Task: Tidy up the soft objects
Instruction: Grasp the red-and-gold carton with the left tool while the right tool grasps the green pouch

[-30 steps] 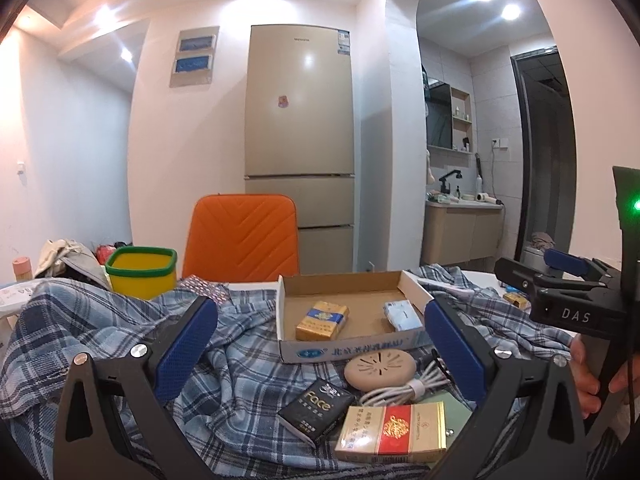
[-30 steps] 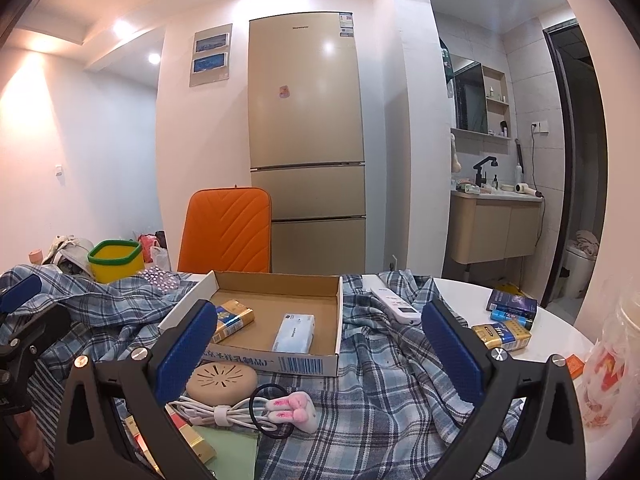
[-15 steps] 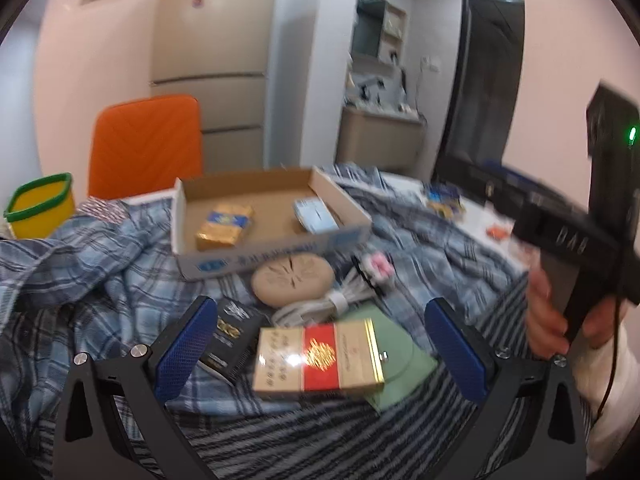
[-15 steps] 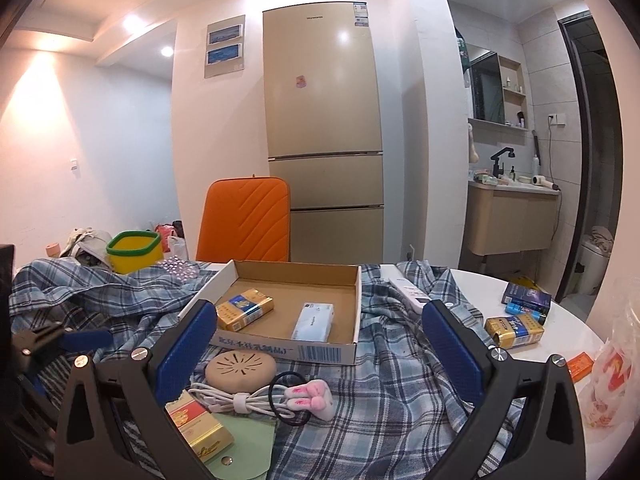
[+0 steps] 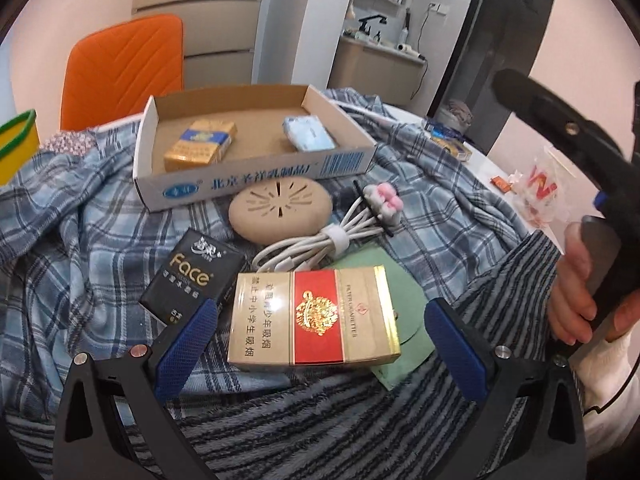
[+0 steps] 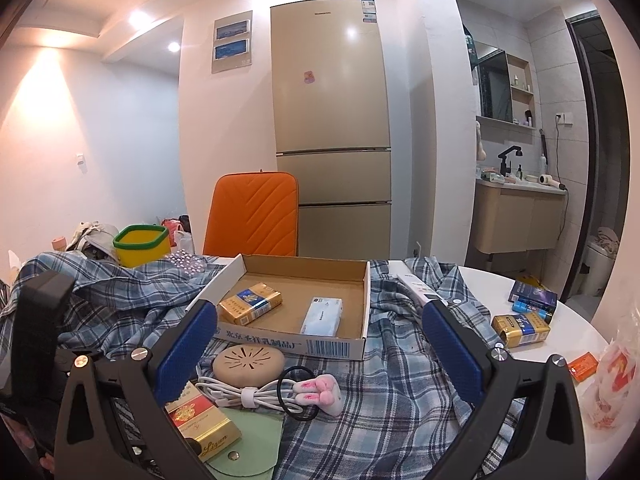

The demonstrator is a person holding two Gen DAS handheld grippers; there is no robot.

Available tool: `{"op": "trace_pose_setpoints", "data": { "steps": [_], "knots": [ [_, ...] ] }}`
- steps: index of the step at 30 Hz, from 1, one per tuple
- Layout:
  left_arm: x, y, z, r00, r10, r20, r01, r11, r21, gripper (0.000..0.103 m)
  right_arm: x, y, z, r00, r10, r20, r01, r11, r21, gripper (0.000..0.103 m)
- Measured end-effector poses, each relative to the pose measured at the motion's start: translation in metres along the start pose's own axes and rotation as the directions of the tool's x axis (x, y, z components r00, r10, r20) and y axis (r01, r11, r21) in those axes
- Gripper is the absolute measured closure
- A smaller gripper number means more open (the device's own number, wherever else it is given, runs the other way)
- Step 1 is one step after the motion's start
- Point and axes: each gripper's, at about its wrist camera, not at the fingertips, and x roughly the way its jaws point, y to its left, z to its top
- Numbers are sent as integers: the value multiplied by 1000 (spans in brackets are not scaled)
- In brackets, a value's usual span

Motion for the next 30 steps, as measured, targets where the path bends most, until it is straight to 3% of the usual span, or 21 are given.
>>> {"op": "trace_pose_setpoints", "data": {
  "steps": [5,10,13,17,21,24,27,29,30],
  "knots": [
    [17,2,1,996,-8,-91,8,1000,-5,0,1,4,-1,1000,3,-4,-3,1000,-10,0],
    [21,5,0,993,-13,-116,10,1000,-26,0,2,4,-2,1000,3,-4,-4,1000,-16,0],
    [27,7,0,988,-8,-151,2,999,-37,14,2,4,-2,1000,3,-7,-4,1000,-15,0],
    [28,5,0,990,-4,-144,0,1000,-29,16,2,5,-3,1000,3,-11,-3,1000,-16,0],
    [7,-1,-2,999,21,-29,-21,1000,-6,16,2,5,-3,1000,2,-9,-2,1000,-18,0],
    [-14,-7,-4,993,75,90,-77,997,16,16,3,4,-4,1000,0,-11,0,1000,-15,0],
    [-36,-11,-9,964,149,221,-155,988,7,16,5,3,-5,1000,-7,-18,7,1000,-14,0],
    [-52,-11,-12,933,185,309,-188,982,-20,16,6,2,-5,1000,-13,-22,13,1000,-6,0],
    [-62,-11,-14,909,211,358,-212,977,-38,16,8,0,-5,1000,-16,-26,16,1000,-2,0]
  ]
}}
